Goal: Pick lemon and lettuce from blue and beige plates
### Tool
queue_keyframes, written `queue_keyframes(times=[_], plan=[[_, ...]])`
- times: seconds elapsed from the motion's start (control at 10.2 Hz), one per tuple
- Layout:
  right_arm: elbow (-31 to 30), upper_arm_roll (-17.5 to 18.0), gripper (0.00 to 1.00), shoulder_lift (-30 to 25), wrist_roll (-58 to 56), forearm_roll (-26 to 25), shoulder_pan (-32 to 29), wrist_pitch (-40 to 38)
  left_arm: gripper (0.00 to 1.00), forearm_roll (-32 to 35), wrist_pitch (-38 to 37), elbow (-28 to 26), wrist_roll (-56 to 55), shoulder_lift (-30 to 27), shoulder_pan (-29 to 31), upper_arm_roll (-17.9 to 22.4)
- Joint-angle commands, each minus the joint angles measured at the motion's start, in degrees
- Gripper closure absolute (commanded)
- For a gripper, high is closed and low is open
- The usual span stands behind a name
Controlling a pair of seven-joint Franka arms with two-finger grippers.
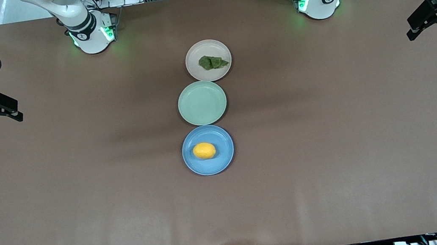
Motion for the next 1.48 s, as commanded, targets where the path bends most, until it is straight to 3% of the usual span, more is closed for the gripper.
queue_keyframes(times=[0.0,0.39,1.08,1.38], plan=[[-0.44,0.16,0.0,-0.4,-0.23,0.28,-0.38,0.36,0.0,-0.35,-1.03,0.6,0.52,-0.07,0.33,-0.29],[-0.44,0.42,0.0,0.65,-0.15,0.36,0.05,0.54,0.0,-2.62,-1.29,-0.01,0.53,0.11,0.15,-2.47],[0.26,0.6,0.0,16.1,25.91,0.1,14.44,16.68,0.0,-3.16,-2.97,-5.02,-13.07,4.76,-2.73,-21.37],[2.62,0.51,0.0,24.1,40.68,-0.25,19.73,23.73,0.0,-3.08,0.45,-6.25,-26.5,9.94,-5.38,-30.94]])
